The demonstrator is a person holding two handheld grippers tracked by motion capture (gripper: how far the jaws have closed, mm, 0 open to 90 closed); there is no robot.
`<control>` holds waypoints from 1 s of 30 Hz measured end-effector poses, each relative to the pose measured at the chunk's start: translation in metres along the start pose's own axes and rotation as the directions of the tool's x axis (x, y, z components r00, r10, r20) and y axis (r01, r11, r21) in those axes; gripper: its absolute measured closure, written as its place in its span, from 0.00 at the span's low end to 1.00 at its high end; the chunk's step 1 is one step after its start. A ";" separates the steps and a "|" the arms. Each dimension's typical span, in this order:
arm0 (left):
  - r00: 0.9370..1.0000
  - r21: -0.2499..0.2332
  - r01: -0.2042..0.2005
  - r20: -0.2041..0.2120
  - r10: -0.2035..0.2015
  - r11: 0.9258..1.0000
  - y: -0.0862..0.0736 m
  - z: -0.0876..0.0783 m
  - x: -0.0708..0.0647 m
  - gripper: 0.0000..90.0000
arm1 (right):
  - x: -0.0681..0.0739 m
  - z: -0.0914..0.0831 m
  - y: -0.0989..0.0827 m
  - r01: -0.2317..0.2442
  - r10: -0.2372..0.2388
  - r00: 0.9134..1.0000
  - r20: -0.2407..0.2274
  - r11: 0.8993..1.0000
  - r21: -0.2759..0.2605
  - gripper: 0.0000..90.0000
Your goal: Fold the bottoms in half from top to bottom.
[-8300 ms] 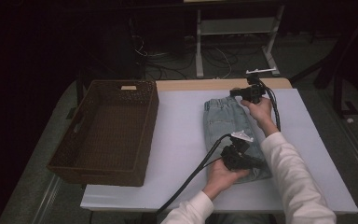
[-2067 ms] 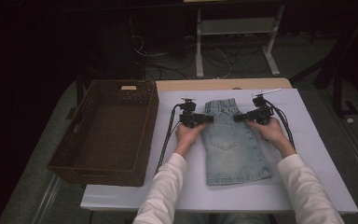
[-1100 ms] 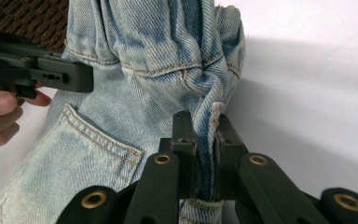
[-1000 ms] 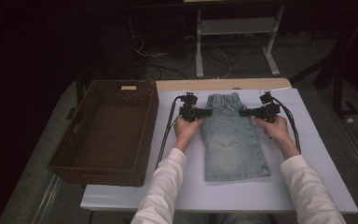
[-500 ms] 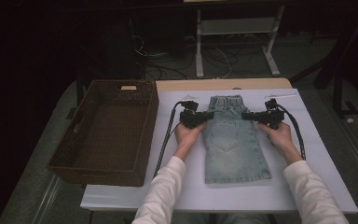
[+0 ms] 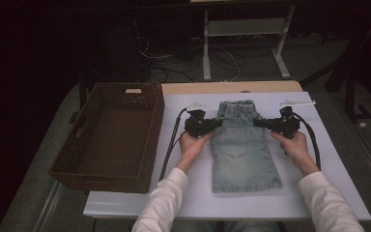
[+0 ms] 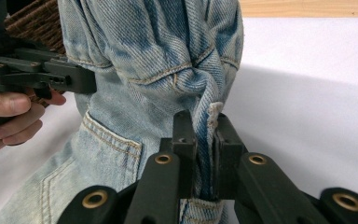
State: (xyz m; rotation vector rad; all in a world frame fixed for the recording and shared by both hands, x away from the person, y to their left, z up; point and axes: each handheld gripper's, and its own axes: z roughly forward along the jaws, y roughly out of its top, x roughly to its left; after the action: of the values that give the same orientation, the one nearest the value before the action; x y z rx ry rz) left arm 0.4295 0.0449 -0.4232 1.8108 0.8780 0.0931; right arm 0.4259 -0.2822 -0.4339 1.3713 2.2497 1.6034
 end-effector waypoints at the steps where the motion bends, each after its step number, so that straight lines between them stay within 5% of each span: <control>1: 1.000 -0.002 0.000 0.002 0.000 1.000 0.000 -0.001 -0.001 0.90 | 0.000 -0.001 0.000 -0.001 0.001 1.000 -0.001 1.000 0.000 0.91; 13: 1.000 -0.006 0.007 0.021 -0.006 1.000 0.000 -0.007 -0.006 0.90 | 0.006 -0.008 -0.002 -0.008 0.007 1.000 -0.019 1.000 -0.016 0.91; 30: 0.997 -0.012 -0.048 0.066 0.049 0.999 -0.008 -0.028 -0.027 0.94 | 0.024 -0.027 -0.012 0.008 -0.010 0.999 -0.045 0.999 -0.039 0.91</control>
State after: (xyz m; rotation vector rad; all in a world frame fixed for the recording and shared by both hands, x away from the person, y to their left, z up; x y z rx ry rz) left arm 0.3934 0.0519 -0.4094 1.8159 0.7851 0.0678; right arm 0.3909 -0.2860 -0.4207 1.3270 2.2332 1.6835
